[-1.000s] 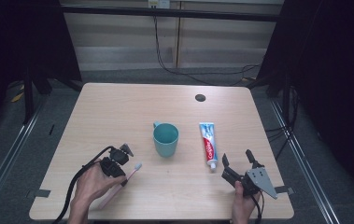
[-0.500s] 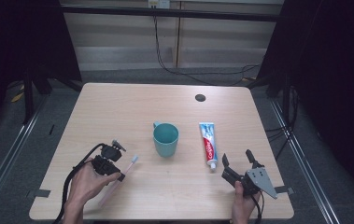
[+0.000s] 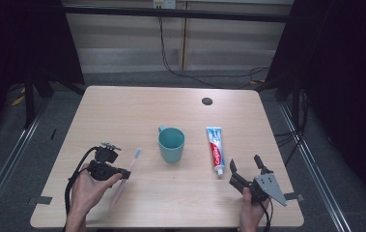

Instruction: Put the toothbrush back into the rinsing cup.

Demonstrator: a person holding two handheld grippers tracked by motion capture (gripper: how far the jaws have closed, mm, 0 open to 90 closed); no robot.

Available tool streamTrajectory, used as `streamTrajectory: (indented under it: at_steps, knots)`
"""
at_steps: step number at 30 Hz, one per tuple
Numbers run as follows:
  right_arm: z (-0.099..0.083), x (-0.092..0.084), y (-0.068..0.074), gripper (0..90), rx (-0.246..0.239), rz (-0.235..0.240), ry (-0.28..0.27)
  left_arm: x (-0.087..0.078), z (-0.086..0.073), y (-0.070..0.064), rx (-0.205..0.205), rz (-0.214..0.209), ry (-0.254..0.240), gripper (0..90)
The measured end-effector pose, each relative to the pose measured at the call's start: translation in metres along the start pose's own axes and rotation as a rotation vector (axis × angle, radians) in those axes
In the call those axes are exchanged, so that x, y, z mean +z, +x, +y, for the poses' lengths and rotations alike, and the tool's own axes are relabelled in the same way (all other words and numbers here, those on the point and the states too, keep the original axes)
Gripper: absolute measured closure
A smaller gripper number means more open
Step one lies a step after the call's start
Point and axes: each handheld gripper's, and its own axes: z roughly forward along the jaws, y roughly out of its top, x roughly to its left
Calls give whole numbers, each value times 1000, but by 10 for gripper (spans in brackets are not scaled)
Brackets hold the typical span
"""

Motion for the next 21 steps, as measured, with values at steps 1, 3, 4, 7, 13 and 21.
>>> streamTrajectory:
  at_steps: [1, 3, 4, 7, 13, 21]
  knots:
    - [0, 0, 0, 140, 0, 0, 0, -1, -1, 1, -4, -13, -12, 788]
    - [0, 0, 0, 140, 0, 0, 0, -3, -1, 2, 0, -19, -37, 788]
    - [0, 0, 0, 140, 0, 0, 0, -4, -2, 2, -6, -21, -55, 788]
    - [0, 0, 0, 140, 0, 0, 0, -9, -4, 2, -17, -19, -122, 788]
    - [0, 0, 0, 140, 0, 0, 0, -15, -7, 3, -7, -39, -225, 788]
    - [0, 0, 0, 140, 0, 0, 0, -20, -7, 3, -11, -56, -306, 788]
